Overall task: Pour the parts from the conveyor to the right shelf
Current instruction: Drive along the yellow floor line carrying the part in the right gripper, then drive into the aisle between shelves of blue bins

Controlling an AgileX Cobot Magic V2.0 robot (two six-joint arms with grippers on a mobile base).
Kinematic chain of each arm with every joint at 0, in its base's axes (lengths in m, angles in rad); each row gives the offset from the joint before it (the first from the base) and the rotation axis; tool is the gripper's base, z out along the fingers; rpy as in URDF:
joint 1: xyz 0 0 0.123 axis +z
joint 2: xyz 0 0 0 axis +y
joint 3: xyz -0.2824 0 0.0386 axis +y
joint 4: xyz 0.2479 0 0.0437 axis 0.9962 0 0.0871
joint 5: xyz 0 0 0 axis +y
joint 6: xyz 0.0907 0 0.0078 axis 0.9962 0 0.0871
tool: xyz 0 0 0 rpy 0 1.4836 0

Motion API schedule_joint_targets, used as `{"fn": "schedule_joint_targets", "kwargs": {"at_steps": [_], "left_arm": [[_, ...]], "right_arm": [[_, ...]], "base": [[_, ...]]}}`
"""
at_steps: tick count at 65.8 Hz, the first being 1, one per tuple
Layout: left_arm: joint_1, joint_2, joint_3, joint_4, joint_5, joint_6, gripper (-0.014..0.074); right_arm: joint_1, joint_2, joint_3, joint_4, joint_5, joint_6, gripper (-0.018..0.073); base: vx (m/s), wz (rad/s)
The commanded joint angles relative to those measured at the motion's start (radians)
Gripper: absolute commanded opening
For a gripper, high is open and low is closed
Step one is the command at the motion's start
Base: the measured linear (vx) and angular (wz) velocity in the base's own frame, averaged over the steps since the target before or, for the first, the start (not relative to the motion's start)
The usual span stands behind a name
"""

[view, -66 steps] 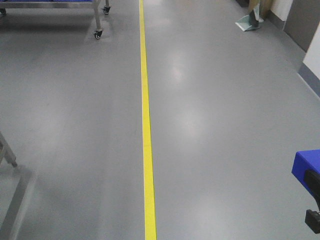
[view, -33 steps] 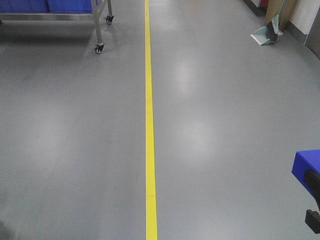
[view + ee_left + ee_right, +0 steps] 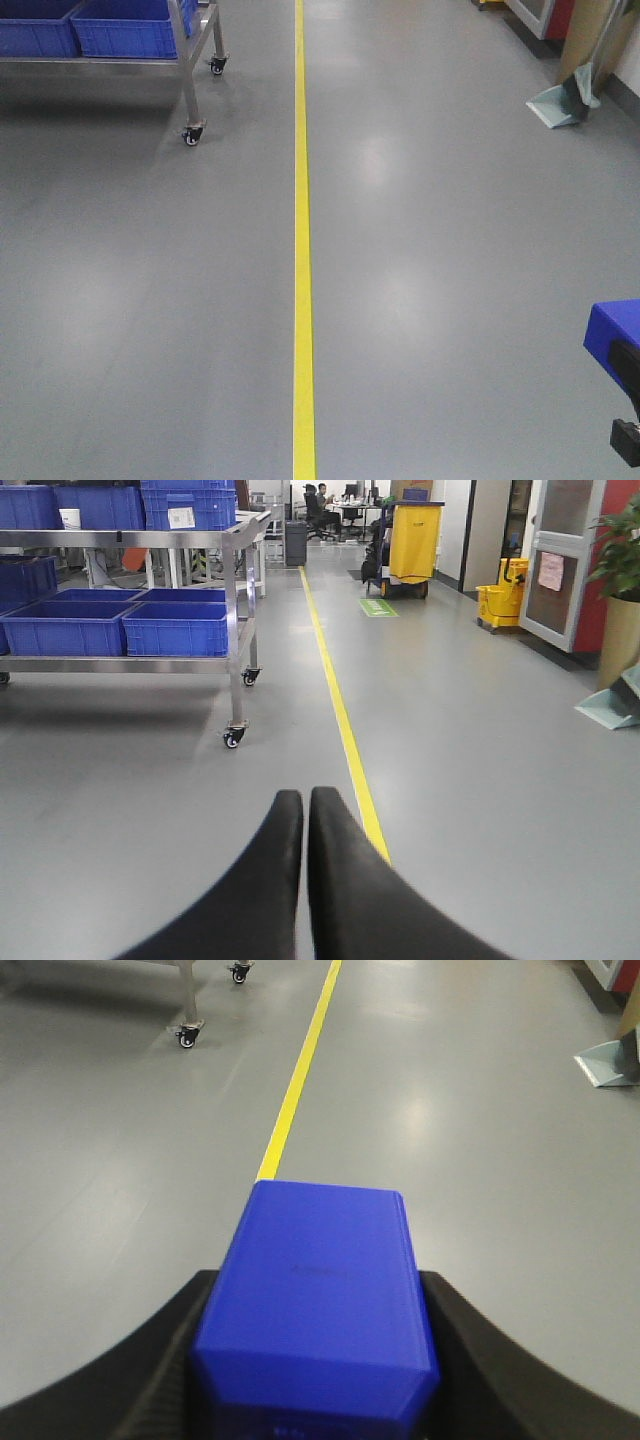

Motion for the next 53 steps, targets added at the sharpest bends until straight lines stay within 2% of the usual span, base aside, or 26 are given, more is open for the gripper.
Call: {"fn": "schedule_joint_targets", "kwargs": {"at_steps": [1, 53], "left_arm": [[0.003, 0.018, -0.02, -0.008, -0.079, -0.008, -0.0006], [0.003, 0.018, -0.02, -0.008, -0.079, -0.008, -0.0006]], "right_arm": [[0.001, 0.006, -0.028, -0.007, -0.078, -0.008, -0.0009], [0.001, 0.006, -0.028, -0.006, -0.078, -0.008, -0.0009]], "base": [[0.74, 0.06], [0.67, 0.05]]}}
